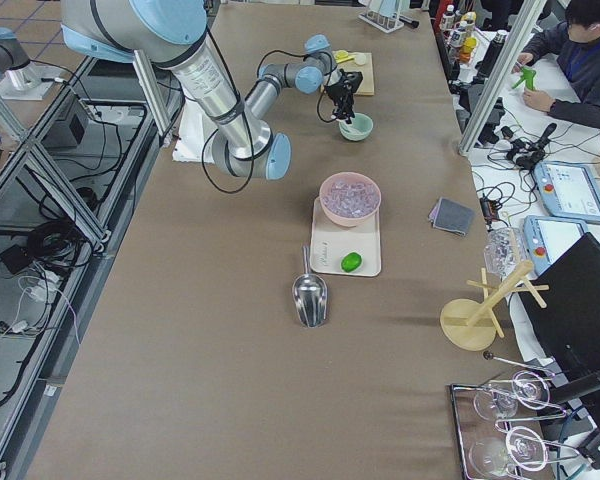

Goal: Put spoon and ice into bowl

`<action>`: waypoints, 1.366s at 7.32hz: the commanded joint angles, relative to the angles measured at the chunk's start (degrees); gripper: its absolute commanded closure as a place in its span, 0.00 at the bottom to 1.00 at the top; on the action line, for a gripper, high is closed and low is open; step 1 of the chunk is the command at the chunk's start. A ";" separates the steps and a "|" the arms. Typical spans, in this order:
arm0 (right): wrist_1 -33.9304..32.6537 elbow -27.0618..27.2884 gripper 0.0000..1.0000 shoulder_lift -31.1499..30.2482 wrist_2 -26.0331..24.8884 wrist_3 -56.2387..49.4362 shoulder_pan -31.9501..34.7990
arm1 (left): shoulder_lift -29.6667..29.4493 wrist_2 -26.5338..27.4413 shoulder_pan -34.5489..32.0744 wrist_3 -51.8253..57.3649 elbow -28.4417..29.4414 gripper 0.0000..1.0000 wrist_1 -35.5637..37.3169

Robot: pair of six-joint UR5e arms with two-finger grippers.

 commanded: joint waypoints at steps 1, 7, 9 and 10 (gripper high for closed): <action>-0.03 0.36 0.00 0.39 -0.12 -1.76 0.24 | 0.05 -0.16 -0.03 -0.09 0.02 0.01 0.01; -0.56 4.12 0.00 -3.80 13.73 -16.93 11.64 | 8.65 0.37 0.15 -1.14 4.06 0.01 -3.58; -0.73 16.55 0.00 -16.85 23.72 -31.13 20.41 | 11.46 0.54 -0.03 -1.05 3.10 0.01 -4.21; -1.17 20.71 0.00 -22.84 28.48 -38.95 25.59 | 11.56 0.28 -0.12 -1.05 3.09 0.01 -4.04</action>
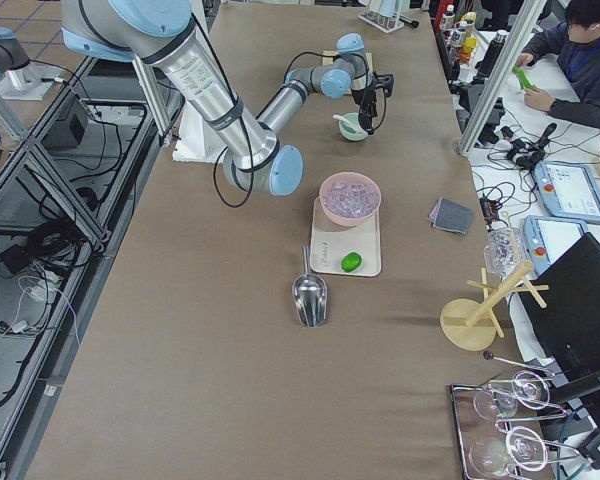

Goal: Put spoon and ice into bowl

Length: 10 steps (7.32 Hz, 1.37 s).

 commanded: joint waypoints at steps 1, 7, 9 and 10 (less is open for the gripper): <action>-1.96 8.64 0.00 -12.51 10.92 -19.24 11.41 | 0.88 -0.18 -0.09 -0.53 -0.03 0.01 0.23; -1.28 18.06 0.00 -48.72 26.34 -69.83 41.92 | 2.46 1.75 -0.53 -0.53 -0.38 0.01 -0.12; -1.18 20.79 0.00 -58.48 25.38 -75.64 45.37 | 2.46 1.75 -0.53 -0.53 -0.56 0.01 -0.12; -1.62 19.14 0.00 -60.44 25.20 -76.37 45.30 | 2.46 1.75 -0.53 -0.44 -0.64 0.01 -0.21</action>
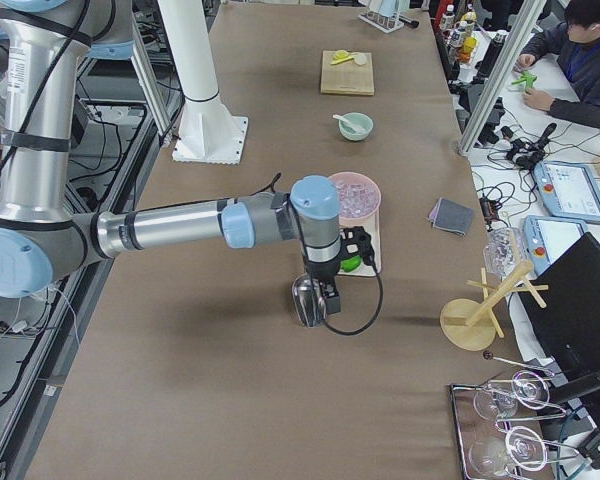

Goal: Put spoon and ice into bowl

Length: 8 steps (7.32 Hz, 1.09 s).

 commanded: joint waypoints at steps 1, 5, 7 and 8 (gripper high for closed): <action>-0.40 -2.59 0.00 -4.64 0.49 -2.08 0.96 | 0.00 0.02 0.00 0.05 -0.11 0.01 -0.05; -0.57 -4.63 0.00 -2.72 3.90 -1.46 0.61 | 0.09 0.20 0.00 0.31 -0.29 0.01 -0.05; -5.20 -4.46 0.00 1.74 4.72 6.31 -3.49 | 0.00 0.03 0.00 0.49 -1.16 0.01 -0.14; -7.41 -4.46 0.00 3.94 4.37 9.24 -4.74 | -0.08 0.11 0.00 0.49 -1.86 0.01 -0.14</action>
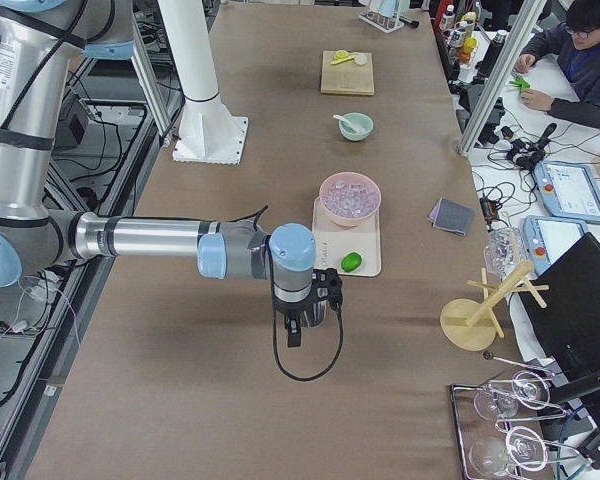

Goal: Put spoon and ice into bowl

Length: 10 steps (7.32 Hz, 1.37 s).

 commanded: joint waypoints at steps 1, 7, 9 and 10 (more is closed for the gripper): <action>-2.86 0.06 0.00 3.10 0.10 4.45 -2.64 | -0.10 0.10 0.00 0.07 -1.75 0.01 0.05; -2.50 -0.03 0.00 3.10 0.19 3.92 -4.40 | -0.01 0.10 0.18 -0.01 -1.05 0.01 0.06; -2.50 -0.12 0.00 3.10 0.19 4.01 -5.01 | -0.01 0.10 0.09 -0.10 -1.05 0.01 0.14; -2.42 -0.12 0.00 3.10 0.19 4.01 -5.36 | -0.01 0.10 0.09 -0.10 -1.05 0.01 0.06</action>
